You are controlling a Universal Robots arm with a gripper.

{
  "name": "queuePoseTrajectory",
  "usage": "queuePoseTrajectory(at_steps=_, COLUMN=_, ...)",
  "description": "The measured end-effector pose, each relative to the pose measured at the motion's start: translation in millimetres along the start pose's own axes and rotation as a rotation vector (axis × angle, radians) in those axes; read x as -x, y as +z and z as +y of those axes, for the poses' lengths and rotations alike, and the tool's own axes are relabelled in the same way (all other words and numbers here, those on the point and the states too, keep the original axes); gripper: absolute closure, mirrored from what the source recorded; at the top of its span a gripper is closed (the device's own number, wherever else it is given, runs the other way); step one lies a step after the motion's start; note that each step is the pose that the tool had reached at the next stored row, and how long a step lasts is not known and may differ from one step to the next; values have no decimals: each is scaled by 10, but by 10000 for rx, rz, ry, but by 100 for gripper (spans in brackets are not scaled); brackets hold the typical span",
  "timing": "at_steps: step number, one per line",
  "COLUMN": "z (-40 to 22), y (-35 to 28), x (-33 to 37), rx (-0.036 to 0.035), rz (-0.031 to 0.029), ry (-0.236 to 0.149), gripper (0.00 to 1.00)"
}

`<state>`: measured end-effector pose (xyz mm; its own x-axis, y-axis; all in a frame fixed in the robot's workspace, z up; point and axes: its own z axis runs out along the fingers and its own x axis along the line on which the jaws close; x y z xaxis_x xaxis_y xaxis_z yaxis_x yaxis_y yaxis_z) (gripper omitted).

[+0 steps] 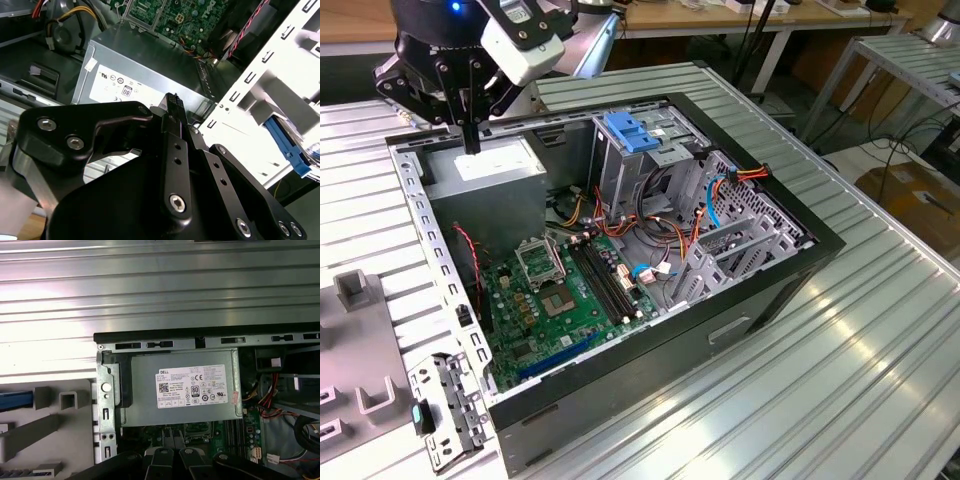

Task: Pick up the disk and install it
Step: 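Reach for the disk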

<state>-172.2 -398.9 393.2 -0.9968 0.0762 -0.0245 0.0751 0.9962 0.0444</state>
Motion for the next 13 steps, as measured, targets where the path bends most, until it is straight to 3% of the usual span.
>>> queuePoseTrajectory(at_steps=13, z=-4, y=-2, x=-53, rx=0, rz=0, ry=0, gripper=89)
